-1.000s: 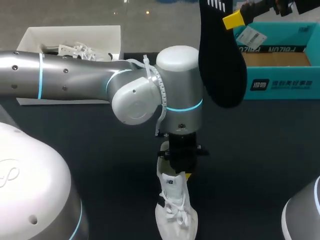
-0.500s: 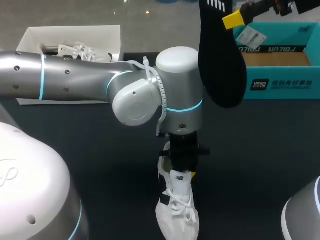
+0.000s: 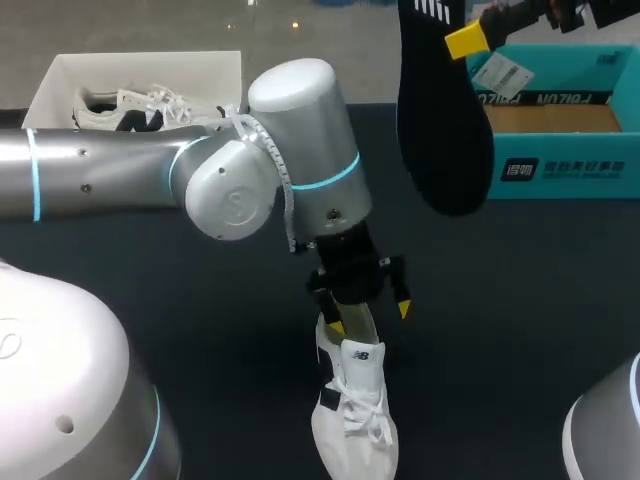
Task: Take the shoe out of the shoebox, open the shoe tongue, remove and reinsert the insole, then place the shoe into the shoebox
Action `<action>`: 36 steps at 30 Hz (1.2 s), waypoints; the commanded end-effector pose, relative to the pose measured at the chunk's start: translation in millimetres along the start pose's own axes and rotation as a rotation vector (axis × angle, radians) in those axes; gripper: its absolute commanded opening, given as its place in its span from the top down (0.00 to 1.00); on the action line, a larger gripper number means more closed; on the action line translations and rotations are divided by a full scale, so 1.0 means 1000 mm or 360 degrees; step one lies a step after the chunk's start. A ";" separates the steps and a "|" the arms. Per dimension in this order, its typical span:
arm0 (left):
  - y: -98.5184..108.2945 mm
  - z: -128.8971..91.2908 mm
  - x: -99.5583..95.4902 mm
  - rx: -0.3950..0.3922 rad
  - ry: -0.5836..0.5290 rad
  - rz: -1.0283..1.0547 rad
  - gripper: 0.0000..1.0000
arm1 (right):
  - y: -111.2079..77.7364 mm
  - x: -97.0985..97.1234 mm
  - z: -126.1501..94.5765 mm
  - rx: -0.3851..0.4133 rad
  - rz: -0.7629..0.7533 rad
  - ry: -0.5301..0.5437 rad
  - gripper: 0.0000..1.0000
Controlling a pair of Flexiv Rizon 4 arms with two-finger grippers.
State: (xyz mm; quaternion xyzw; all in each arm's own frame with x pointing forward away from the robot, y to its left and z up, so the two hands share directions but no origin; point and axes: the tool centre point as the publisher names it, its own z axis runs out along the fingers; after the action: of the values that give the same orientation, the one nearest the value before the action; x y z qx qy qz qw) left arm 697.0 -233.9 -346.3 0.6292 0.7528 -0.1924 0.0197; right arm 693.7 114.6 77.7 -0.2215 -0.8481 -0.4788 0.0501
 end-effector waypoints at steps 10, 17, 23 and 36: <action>0.001 -0.083 0.047 0.0311 -0.1192 -0.0704 0.00 | 0.002 -0.002 0.001 0.0007 0.0001 0.0003 1.00; -0.007 -0.092 0.055 0.0408 -0.1395 -0.0851 0.00 | 0.002 -0.002 0.001 0.0007 0.0001 0.0003 1.00; -0.007 -0.092 0.055 0.0408 -0.1395 -0.0851 0.00 | 0.002 -0.002 0.001 0.0007 0.0001 0.0003 1.00; -0.013 -0.105 0.052 0.0465 -0.1585 -0.0612 0.00 | 0.002 -0.002 0.001 0.0007 0.0001 0.0003 1.00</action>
State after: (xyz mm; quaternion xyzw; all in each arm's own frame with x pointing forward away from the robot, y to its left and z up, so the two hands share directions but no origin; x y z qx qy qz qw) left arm 700.5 -160.2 -263.7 0.3347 0.7784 -0.5105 0.1466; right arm 693.7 114.6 77.5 -0.2213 -0.8480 -0.4789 0.0502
